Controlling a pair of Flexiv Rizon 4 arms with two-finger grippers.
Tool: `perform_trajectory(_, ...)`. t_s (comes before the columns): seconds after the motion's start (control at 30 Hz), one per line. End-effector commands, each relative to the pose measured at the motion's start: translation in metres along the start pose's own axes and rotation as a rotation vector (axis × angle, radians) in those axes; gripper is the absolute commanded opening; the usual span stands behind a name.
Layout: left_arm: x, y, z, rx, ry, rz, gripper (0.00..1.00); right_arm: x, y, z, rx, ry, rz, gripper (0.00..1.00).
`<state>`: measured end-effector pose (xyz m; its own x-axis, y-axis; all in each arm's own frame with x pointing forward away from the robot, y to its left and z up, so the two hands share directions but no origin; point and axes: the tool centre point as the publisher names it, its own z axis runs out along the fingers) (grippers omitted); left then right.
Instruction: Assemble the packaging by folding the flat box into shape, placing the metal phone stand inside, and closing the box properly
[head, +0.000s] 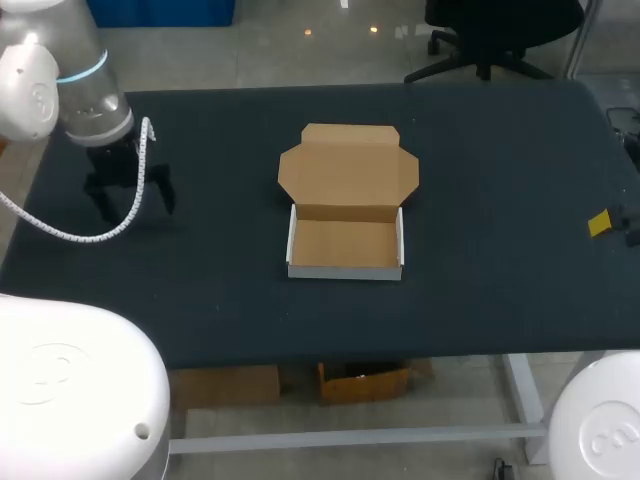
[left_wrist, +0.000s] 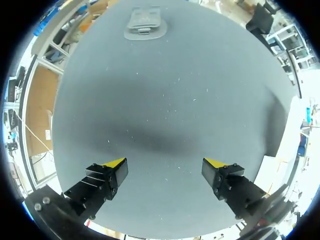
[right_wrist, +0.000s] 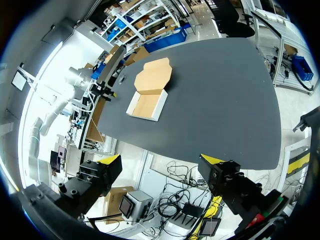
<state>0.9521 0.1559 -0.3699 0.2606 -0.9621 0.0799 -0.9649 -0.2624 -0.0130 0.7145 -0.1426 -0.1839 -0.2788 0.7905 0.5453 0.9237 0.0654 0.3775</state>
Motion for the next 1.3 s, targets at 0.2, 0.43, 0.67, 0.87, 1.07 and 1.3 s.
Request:
perform_trajectory(0.2, 0.004, -0.018, 0.012, 0.036, -0.041, 0.005, 1.00, 0.001, -0.001, -0.002, 0.001, 0.001, 0.001, 1.00)
perform_trajectory(0.43, 0.000, -0.034, 0.012, 0.062, -0.048, -0.005, 1.00, 0.001, -0.001, -0.002, 0.001, 0.001, 0.001, 1.00)
perform_trajectory(0.67, -0.007, -0.049, 0.015, 0.077, -0.042, -0.014, 1.00, 0.001, -0.001, -0.002, 0.001, 0.001, 0.001, 1.00)
perform_trajectory(0.87, -0.011, -0.064, 0.017, 0.079, -0.036, -0.012, 1.00, 0.001, -0.001, -0.002, 0.001, 0.001, 0.001, 1.00)
perform_trajectory(1.07, -0.015, -0.077, 0.019, 0.086, -0.048, -0.014, 1.00, 0.001, -0.001, -0.002, 0.001, 0.001, 0.001, 1.00)
perform_trajectory(1.3, -0.017, -0.092, 0.020, 0.089, -0.049, -0.012, 1.00, 0.001, -0.001, -0.002, 0.001, 0.001, 0.001, 1.00)
